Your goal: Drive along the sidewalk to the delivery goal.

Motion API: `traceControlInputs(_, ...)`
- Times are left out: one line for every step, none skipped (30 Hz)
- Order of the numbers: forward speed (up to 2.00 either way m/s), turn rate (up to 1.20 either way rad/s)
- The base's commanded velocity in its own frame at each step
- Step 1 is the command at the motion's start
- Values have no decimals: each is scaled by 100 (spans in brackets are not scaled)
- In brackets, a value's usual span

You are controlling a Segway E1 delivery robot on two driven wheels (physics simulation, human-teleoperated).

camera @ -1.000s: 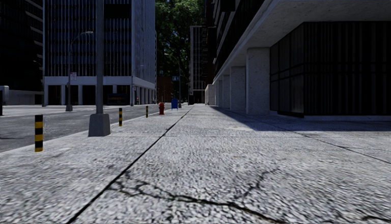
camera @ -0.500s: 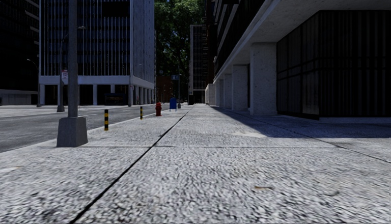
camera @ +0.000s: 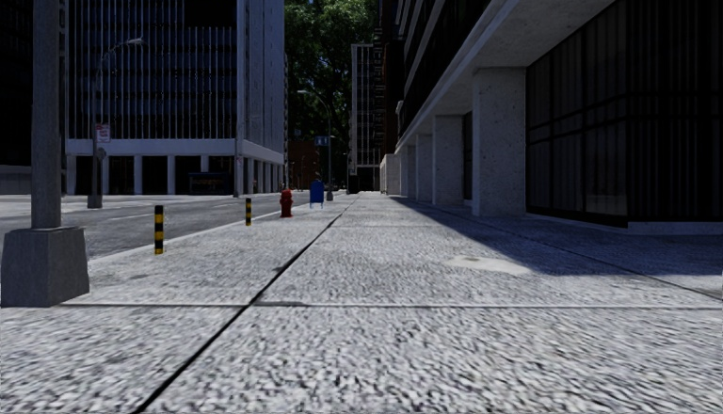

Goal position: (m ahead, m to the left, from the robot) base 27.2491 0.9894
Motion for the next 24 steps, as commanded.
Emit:
traceControlInputs(200,0)
traceControlInputs(200,0)
traceControlInputs(200,0)
traceControlInputs(200,0)
traceControlInputs(200,0)
traceControlInputs(200,0)
traceControlInputs(200,0)
traceControlInputs(200,0)
traceControlInputs(200,0)
traceControlInputs(200,0)
traceControlInputs(200,0)
traceControlInputs(200,0)
traceControlInputs(200,0)
traceControlInputs(200,0)
traceControlInputs(200,0)
traceControlInputs(200,0)
traceControlInputs(200,0)
traceControlInputs(200,0)
traceControlInputs(200,0)
traceControlInputs(200,0)
traceControlInputs(200,0)
traceControlInputs(200,0)
traceControlInputs(200,0)
traceControlInputs(200,0)
